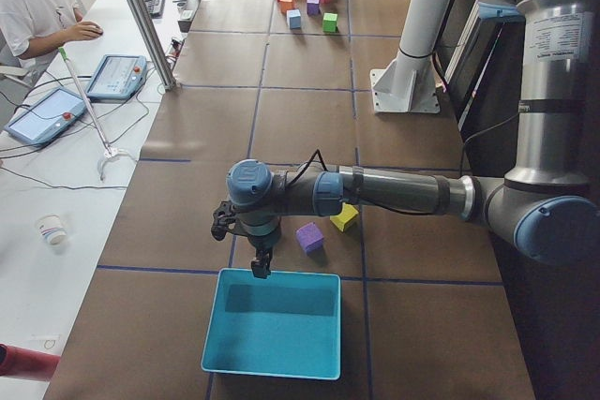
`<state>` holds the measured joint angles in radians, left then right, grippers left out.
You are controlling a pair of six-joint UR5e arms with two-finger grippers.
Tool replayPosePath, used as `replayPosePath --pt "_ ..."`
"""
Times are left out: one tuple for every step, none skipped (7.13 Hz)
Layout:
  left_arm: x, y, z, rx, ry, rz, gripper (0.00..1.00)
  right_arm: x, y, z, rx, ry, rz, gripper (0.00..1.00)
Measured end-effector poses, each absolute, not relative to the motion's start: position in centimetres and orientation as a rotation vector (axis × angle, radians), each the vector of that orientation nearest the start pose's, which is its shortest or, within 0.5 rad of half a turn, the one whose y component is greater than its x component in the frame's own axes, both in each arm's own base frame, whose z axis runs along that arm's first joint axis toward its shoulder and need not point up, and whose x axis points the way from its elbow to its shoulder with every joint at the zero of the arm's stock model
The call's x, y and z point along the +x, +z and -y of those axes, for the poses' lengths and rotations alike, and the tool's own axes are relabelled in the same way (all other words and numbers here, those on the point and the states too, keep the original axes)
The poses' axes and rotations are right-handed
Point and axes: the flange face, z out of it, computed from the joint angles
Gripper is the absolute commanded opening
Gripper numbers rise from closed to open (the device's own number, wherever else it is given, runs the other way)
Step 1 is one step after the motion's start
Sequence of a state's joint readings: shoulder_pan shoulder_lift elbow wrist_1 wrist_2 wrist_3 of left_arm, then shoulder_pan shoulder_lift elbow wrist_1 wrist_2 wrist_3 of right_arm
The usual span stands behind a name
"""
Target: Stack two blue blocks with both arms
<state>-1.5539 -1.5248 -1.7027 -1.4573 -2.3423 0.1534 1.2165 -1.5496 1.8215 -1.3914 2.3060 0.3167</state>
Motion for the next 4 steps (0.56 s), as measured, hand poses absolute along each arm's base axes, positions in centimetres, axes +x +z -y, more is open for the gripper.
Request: replayPosePath --pt "-5.6 62.8 47.0 0.026 0.151 -0.772 1.0 -16.2 49.5 49.4 0.187 -0.178 0.817 1.0" --pt "-5.6 62.7 47.0 0.027 0.151 -0.772 1.0 -19.8 49.2 48.6 0.199 -0.174 0.812 1.0" --pt "-5.6 62.7 47.0 0.028 0.151 -0.772 1.0 -22.2 49.2 48.2 0.203 -0.182 0.807 1.0" --pt "-5.6 62.7 47.0 0.028 0.152 -0.772 1.0 -23.8 49.4 48.1 0.195 -0.187 0.804 1.0"
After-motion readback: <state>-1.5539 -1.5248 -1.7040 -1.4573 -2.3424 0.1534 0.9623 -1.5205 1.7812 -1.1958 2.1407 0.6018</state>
